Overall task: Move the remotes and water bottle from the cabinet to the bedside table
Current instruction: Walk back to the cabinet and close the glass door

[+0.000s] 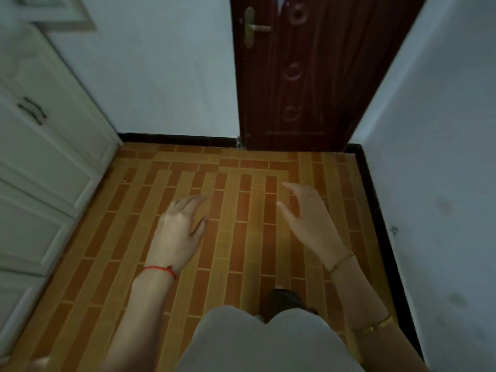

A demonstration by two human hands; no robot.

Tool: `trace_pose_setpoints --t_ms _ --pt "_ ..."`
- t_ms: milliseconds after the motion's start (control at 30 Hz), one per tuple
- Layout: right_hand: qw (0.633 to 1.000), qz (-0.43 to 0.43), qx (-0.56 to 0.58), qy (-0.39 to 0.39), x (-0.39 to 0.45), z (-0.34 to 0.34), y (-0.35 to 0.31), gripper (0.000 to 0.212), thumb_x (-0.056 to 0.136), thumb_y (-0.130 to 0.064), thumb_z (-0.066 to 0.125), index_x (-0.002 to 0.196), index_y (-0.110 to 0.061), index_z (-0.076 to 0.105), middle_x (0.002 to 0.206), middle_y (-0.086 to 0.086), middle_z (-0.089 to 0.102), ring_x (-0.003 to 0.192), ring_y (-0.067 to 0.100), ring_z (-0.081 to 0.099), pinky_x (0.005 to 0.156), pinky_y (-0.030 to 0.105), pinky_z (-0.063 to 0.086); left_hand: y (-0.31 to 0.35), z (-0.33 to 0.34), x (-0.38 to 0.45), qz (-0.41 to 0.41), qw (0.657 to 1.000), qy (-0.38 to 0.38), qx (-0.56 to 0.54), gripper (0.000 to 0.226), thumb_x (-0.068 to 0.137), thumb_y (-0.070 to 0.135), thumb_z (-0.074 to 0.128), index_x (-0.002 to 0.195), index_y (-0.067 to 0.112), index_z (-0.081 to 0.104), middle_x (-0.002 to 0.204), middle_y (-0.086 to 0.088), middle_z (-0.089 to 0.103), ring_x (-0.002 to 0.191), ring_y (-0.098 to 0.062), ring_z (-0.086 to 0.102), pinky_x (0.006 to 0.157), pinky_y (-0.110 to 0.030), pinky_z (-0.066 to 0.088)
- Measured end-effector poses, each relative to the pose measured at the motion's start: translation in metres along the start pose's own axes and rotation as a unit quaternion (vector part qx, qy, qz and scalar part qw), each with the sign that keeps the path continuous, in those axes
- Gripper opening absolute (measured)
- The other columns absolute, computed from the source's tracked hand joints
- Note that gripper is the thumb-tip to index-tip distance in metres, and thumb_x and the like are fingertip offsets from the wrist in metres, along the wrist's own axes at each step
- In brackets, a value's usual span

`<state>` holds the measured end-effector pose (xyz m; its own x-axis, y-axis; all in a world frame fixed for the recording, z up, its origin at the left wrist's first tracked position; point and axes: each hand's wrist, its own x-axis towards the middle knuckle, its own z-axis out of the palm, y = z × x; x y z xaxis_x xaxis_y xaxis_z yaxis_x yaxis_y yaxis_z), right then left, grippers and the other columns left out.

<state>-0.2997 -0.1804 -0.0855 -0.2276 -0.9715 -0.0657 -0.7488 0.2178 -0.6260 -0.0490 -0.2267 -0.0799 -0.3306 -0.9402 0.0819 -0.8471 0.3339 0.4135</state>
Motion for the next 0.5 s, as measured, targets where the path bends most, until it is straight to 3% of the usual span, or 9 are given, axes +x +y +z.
trace_pose_setpoints --t_ms 500 --pt "0.985 -0.158 0.018 -0.074 0.297 0.049 -0.104 0.048 0.099 -0.036 0.051 0.144 -0.024 0.043 0.144 -0.003 0.045 0.139 0.013 0.035 0.111 0.030 0.031 -0.112 -0.036 0.203 -0.130 0.986 0.097 0.031 0.044 0.091 0.024 0.062 0.134 0.018 0.054 0.130 -0.001 0.061 0.122 -0.022 0.052 0.104 -0.037 0.043"
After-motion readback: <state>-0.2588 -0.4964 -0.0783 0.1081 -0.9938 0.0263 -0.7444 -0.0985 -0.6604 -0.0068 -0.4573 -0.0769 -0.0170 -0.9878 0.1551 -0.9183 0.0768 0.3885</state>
